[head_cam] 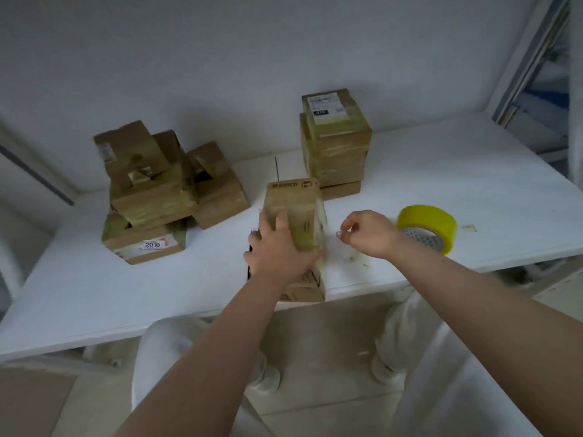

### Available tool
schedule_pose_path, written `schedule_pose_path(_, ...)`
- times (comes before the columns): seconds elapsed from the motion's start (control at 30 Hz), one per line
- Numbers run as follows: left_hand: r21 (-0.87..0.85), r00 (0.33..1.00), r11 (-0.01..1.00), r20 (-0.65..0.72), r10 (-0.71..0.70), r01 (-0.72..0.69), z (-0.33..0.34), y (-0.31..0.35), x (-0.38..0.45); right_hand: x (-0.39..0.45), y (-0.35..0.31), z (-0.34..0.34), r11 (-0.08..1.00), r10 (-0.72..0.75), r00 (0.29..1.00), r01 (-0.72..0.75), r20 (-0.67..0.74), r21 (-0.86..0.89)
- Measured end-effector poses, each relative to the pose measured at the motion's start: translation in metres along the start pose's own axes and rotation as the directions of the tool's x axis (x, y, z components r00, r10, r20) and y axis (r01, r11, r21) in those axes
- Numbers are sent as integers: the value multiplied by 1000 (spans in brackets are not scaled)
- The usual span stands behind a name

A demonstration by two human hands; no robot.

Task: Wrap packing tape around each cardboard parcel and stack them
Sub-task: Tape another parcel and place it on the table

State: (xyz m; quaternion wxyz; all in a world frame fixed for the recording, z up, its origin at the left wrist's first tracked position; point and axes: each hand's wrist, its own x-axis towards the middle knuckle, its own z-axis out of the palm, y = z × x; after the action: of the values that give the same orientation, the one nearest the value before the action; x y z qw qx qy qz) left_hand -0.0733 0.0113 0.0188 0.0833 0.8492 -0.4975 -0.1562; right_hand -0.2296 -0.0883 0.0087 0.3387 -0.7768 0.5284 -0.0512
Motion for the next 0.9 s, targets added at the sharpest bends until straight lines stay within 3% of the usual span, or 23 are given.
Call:
schedule_pose_path(0.07, -239, 999, 970, 11, -34, 36, -5, -16, 2, -6, 1, 1, 997, 31, 999, -32, 22, 70)
schedule_pose_path(0.1, -455, 996, 886, 53, -69, 86, -7, -24, 3, -8, 2, 0, 994, 44, 999, -47, 24, 99)
schedule_pose_path(0.13, -672, 989, 726, 103, -102, 145, -7, -29, 1, -9, 2, 0, 990, 64, 998, -67, 30, 120)
schedule_pose_path(0.2, -875, 965, 408, 228, -127, 261, -3, -37, -4, -11, 3, 0, 978, 126, 989, -137, 76, 158)
schedule_pose_path(0.23, -886, 960, 368, 256, -117, 281, 0, -39, -8, -13, 3, 1, 967, 167, 979, -186, 118, 174)
schedule_pose_path(0.37, -788, 964, 556, 214, -155, 265, 14, -44, -12, -19, 4, 9, 940, 262, 906, -317, 332, 125)
schedule_pose_path(0.47, -738, 937, 580, 232, -260, 344, 19, -54, -9, -21, 9, 17, 927, 299, 846, -368, 441, 77)
schedule_pose_path(0.6, -682, 895, 582, 378, -238, 443, 21, -55, -7, -21, 8, 22, 889, 246, 767, -422, 593, 177)
schedule_pose_path(0.73, -733, 936, 584, 242, -257, 350, 18, -52, 0, -12, -6, 19, 898, 150, 800, -356, 581, 258)
schedule_pose_path(0.9, -777, 947, 585, 45, -318, 233, 4, -48, 15, 15, -30, 19, 886, 114, 931, -253, 346, 388)
